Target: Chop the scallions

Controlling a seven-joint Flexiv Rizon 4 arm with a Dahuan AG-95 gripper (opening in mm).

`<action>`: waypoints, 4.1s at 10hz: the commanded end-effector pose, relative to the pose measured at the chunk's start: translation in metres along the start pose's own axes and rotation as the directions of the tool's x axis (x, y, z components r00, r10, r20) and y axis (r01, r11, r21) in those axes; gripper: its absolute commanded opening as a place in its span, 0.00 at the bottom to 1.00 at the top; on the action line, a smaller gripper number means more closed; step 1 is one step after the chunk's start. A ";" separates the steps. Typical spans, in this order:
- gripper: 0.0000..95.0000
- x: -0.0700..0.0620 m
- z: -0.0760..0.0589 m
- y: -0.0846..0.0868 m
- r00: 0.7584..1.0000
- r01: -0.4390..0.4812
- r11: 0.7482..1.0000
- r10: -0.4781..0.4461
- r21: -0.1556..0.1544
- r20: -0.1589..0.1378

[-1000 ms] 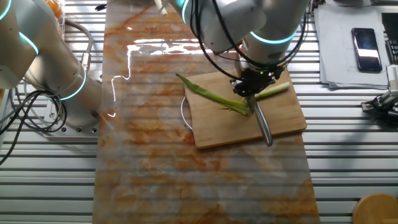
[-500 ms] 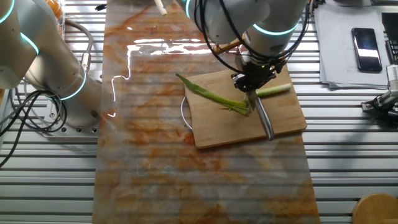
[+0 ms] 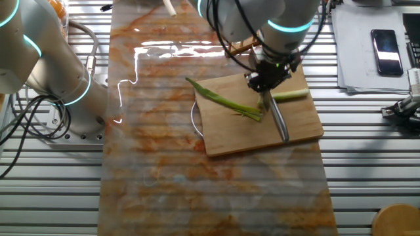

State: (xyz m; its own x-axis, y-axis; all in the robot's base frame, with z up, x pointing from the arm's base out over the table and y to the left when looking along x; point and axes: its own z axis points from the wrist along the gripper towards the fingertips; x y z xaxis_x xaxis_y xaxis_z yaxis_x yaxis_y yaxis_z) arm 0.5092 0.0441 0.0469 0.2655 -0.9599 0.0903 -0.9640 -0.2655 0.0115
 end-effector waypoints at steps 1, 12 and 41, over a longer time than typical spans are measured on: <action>0.00 -0.002 -0.001 0.001 1.000 0.000 1.000 0.000 0.001 0.025; 0.00 0.009 0.007 0.003 1.000 0.000 1.000 0.000 0.030 0.002; 0.00 -0.010 -0.009 -0.001 0.997 -0.028 1.000 0.027 0.014 0.071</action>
State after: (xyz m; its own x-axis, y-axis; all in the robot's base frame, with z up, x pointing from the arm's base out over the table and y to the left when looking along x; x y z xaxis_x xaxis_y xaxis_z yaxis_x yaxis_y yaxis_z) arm 0.5078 0.0551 0.0542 0.2398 -0.9705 0.0243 -0.9707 -0.2400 -0.0077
